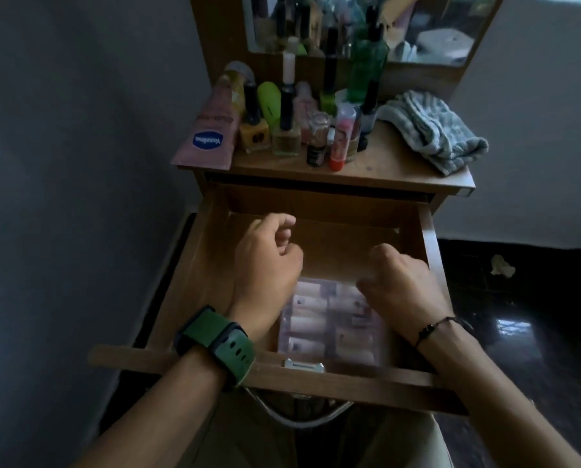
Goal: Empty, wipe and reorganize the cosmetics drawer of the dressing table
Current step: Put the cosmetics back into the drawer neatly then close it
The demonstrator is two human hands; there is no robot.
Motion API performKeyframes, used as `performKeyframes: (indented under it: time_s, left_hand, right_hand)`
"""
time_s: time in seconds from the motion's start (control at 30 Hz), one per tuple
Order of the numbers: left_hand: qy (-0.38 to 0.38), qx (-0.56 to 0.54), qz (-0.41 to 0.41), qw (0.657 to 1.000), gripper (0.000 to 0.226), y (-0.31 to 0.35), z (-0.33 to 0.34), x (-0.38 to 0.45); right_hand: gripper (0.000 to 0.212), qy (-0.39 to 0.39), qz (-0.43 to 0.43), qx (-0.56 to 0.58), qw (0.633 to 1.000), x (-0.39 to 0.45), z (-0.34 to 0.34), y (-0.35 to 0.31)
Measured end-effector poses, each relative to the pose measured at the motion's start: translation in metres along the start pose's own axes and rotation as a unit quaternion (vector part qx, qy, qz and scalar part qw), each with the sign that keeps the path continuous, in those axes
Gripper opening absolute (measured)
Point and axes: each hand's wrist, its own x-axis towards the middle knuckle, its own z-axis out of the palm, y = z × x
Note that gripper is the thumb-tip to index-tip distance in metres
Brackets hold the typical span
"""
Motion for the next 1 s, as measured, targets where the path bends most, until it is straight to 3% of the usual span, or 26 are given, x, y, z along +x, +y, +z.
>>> performKeyframes:
  time_s: [0.13,0.3,0.43,0.63,0.7,0.8,1.0]
  left_hand:
    - [0.12,-0.066,0.04,0.99,0.026,0.017,-0.03,0.023]
    - [0.189,-0.07,0.062,0.978,0.024,0.021,-0.084,0.072]
    - [0.16,-0.009,-0.036,0.986,0.033,0.005,-0.108,0.103]
    - [0.073,-0.143,-0.18,0.97,0.029,-0.02,-0.104,0.121]
    - [0.068,-0.172,-0.198,0.963,0.01,-0.026,-0.101,0.123]
    - [0.081,-0.203,-0.208,0.954,0.028,-0.03,-0.1,0.127]
    - [0.125,-0.236,-0.212,0.94,0.032,-0.025,-0.101,0.13]
  right_hand:
    - [0.027,0.068,-0.103,0.132,0.983,0.011,-0.025,-0.039]
    - [0.012,0.005,-0.13,0.348,0.929,0.034,-0.027,-0.102]
    - [0.032,0.047,-0.161,0.297,0.94,0.044,-0.016,-0.138]
    - [0.037,0.079,-0.137,0.274,0.949,0.051,0.006,-0.162]
    - [0.037,0.077,-0.139,0.272,0.949,0.052,0.01,-0.165]
    - [0.039,0.084,-0.149,0.272,0.947,0.055,0.012,-0.167]
    - [0.027,0.16,-0.187,0.247,0.937,0.058,0.012,-0.172]
